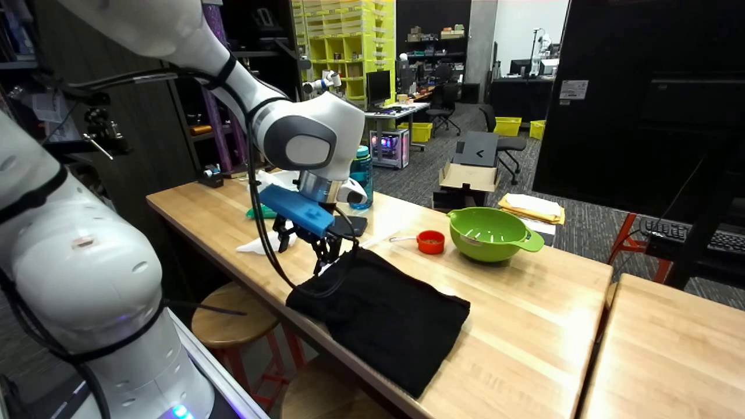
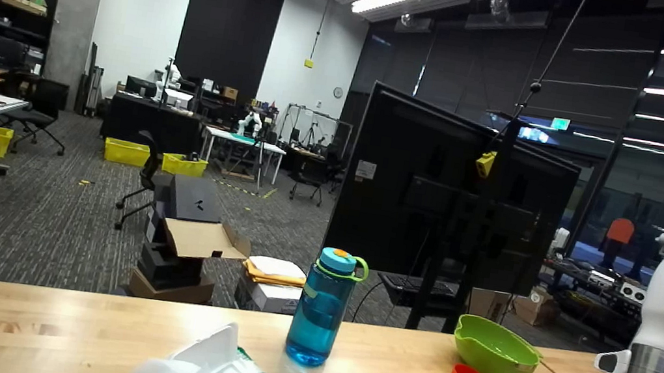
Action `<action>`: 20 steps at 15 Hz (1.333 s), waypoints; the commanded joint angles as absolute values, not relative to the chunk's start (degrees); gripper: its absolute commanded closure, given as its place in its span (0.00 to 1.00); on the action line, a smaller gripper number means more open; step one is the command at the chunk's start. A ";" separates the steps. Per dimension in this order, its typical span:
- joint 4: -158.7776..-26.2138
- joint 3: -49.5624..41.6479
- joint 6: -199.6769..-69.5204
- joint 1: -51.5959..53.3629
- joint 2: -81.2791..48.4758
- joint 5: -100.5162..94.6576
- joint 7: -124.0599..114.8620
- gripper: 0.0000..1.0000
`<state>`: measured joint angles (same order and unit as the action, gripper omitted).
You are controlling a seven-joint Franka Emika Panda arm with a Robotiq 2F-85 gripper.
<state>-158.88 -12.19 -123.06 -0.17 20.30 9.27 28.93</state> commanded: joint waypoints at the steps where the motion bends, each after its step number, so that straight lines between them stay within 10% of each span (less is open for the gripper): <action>1: -158.84 -11.62 -122.11 0.35 19.01 10.35 29.96 0.00; 20: -158.87 -9.47 -122.37 -0.16 9.76 10.72 32.56 0.00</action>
